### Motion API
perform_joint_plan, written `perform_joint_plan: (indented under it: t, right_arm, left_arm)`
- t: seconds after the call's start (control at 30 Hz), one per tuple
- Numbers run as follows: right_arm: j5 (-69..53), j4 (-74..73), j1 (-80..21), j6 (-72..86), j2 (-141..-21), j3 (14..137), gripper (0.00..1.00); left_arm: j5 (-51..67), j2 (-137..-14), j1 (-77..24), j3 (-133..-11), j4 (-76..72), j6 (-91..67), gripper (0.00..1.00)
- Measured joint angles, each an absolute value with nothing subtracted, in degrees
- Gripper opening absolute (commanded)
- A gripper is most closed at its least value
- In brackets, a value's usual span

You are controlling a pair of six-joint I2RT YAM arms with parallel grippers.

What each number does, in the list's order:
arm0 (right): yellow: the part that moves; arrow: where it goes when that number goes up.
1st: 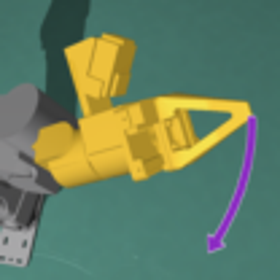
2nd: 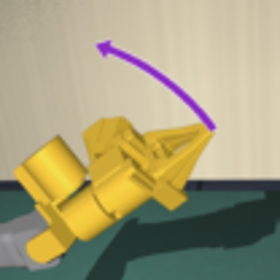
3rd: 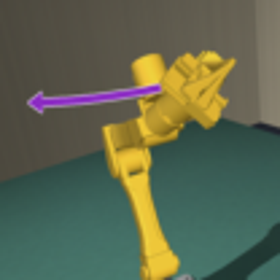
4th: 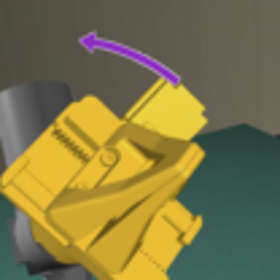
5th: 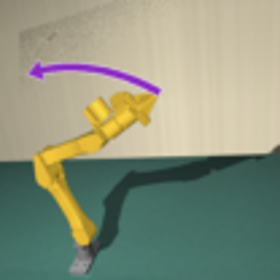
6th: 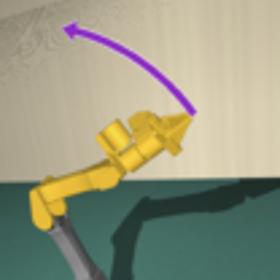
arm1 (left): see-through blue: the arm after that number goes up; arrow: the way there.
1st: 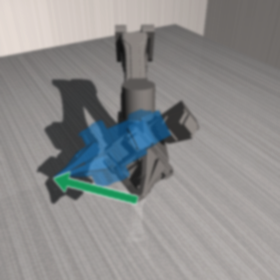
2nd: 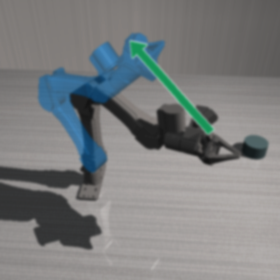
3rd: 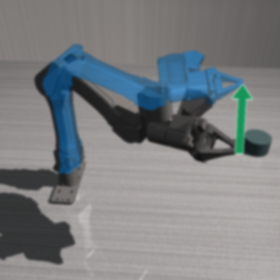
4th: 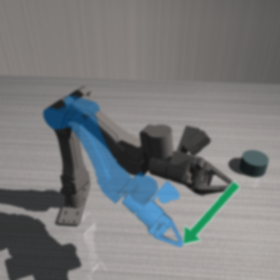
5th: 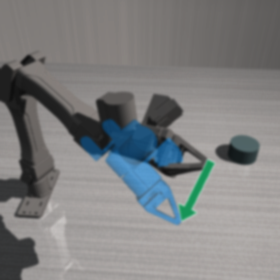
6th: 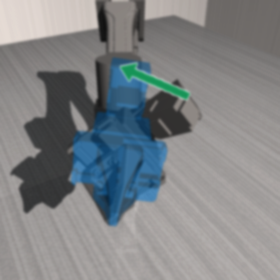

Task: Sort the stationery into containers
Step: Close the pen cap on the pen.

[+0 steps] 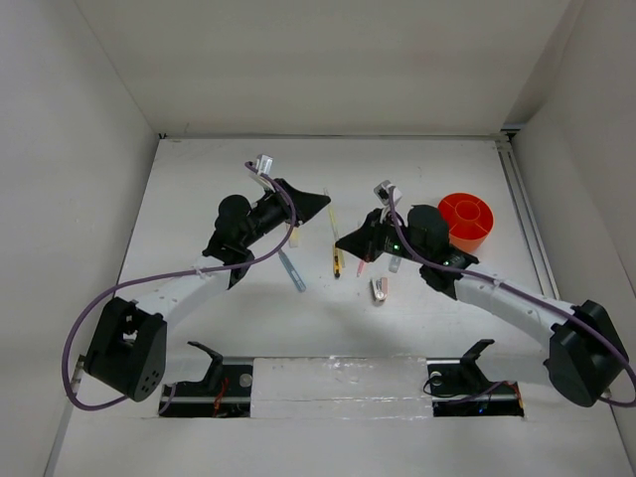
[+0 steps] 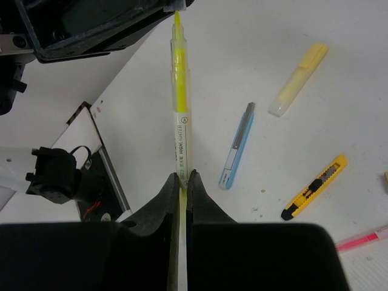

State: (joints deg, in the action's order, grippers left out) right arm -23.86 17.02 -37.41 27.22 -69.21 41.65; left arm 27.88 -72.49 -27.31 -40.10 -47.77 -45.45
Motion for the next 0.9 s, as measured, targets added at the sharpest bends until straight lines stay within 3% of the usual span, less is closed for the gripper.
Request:
perform_joint_plan:
  t: [0.9]
  right_arm:
    - [-24.7,16.6,-36.2,27.2,-70.3,44.0,0.00]
  left_arm:
    - [29.4,-74.2,-27.3,-39.7,-50.9,-45.4,0.00]
